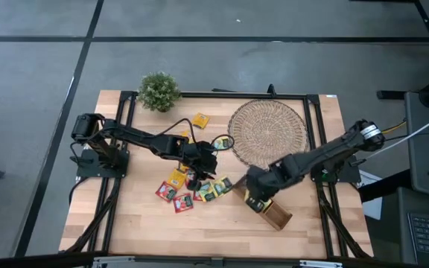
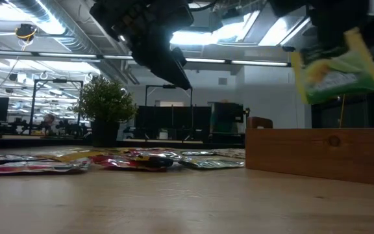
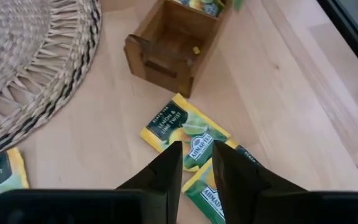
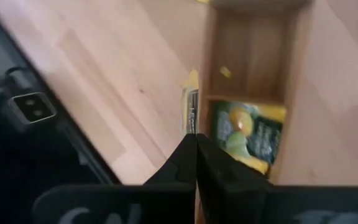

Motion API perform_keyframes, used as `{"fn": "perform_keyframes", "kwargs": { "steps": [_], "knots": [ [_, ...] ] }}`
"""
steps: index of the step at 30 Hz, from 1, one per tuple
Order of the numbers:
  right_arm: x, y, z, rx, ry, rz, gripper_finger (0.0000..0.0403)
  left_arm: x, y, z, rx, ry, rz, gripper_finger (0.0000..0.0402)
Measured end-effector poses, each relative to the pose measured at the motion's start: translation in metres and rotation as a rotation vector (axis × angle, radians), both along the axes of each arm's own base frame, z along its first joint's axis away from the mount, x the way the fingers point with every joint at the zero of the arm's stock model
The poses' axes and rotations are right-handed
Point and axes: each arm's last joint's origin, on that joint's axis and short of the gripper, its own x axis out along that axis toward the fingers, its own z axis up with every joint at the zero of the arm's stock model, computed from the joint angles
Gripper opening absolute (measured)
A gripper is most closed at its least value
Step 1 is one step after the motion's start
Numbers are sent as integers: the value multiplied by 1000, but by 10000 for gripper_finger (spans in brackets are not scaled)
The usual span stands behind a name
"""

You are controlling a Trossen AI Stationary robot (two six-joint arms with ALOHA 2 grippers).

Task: Pick & Place Tea
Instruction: Put the yellow tea bag into the middle slot of the wooden organizer

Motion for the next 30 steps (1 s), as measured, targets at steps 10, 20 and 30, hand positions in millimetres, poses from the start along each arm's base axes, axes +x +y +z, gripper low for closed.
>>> {"fn": "perform_keyframes", "kwargs": {
  "steps": [10, 20, 30],
  "knots": [
    [-28, 26, -4, -131, 56, -266, 2, -3, 0, -3, -6, 42, -31, 85],
    [-40, 33, -35, -125, 78, -362, 2, -4, 0, -4, -5, 55, -30, 84],
    [-40, 32, -43, -141, 46, -373, 24, -4, 0, -4, -17, 60, -16, 83]
  ]
}}
